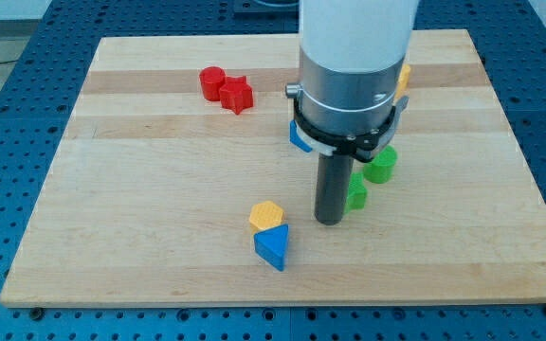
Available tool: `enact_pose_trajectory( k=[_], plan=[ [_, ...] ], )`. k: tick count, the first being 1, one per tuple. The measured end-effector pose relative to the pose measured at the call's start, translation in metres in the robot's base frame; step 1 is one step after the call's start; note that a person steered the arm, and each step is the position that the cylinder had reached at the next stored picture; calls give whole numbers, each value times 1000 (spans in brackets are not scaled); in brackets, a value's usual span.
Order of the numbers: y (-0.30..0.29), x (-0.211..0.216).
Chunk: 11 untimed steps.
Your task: Push the blue triangle into the bottom right blue cube
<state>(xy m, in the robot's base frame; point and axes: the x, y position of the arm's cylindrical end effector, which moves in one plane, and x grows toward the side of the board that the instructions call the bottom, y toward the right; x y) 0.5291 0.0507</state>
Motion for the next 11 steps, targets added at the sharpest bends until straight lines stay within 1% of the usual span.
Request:
enact_pose_trajectory(
  k=[3,4,5,6,7,8,10,11],
  plan=[
    [23,-18],
    [36,-12],
    [53,9],
    [30,42],
    [-6,75],
    [-43,79],
    [-89,79],
    [-102,68]
  ],
)
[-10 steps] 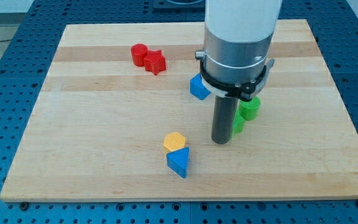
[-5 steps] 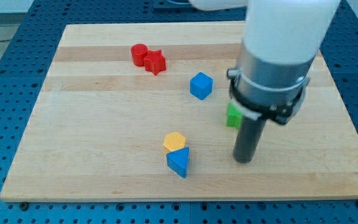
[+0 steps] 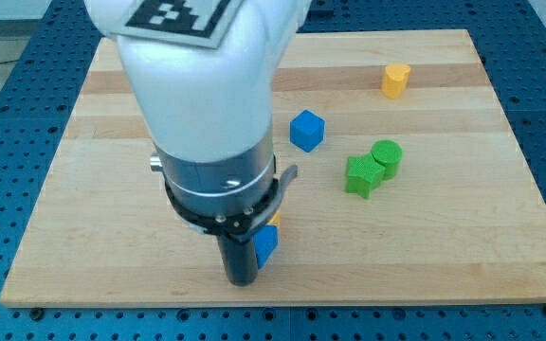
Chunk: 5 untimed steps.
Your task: Push the blue triangle into the bottom right blue cube
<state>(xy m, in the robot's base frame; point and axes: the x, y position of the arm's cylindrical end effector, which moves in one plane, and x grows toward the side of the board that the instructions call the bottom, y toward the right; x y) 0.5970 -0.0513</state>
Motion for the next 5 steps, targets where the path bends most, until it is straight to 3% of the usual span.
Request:
enact_pose_trajectory(
  k=[2,5],
  plan=[
    [5,-21],
    [30,-11]
  ],
)
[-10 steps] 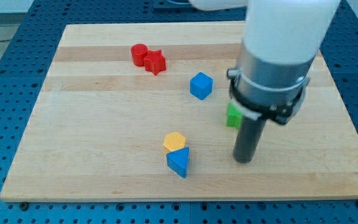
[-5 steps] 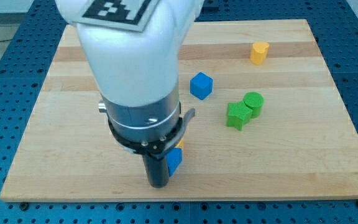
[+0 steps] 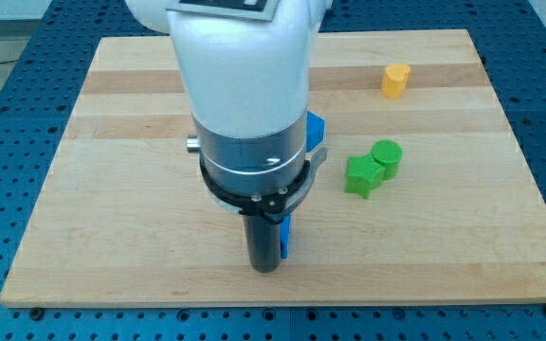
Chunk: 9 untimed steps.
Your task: Push the blue triangle into the bottom right blue cube
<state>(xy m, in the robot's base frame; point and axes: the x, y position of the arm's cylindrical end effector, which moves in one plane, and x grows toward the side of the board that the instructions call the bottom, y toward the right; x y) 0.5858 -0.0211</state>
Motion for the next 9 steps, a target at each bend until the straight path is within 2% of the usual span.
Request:
enact_pose_trajectory(
  k=[2,4,7,9],
  plan=[
    [11,-3],
    [11,-32],
    [54,-24],
    [50,-39]
  ],
)
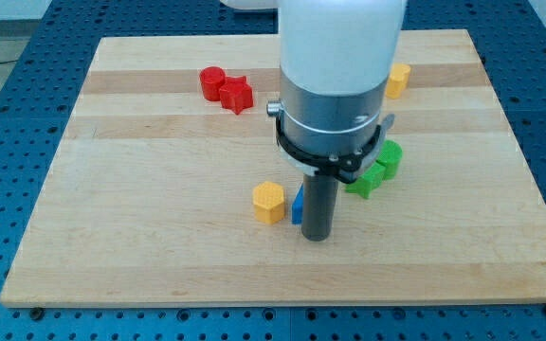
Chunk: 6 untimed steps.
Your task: Push the blue triangle into the bottom right blue cube
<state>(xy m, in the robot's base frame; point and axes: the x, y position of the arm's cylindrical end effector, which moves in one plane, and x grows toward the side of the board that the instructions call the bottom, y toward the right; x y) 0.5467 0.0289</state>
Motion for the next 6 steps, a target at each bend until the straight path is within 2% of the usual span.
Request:
enact_pose_trajectory(
  k=[3,6],
  plan=[
    [-42,-58],
    [-35,-50]
  ],
)
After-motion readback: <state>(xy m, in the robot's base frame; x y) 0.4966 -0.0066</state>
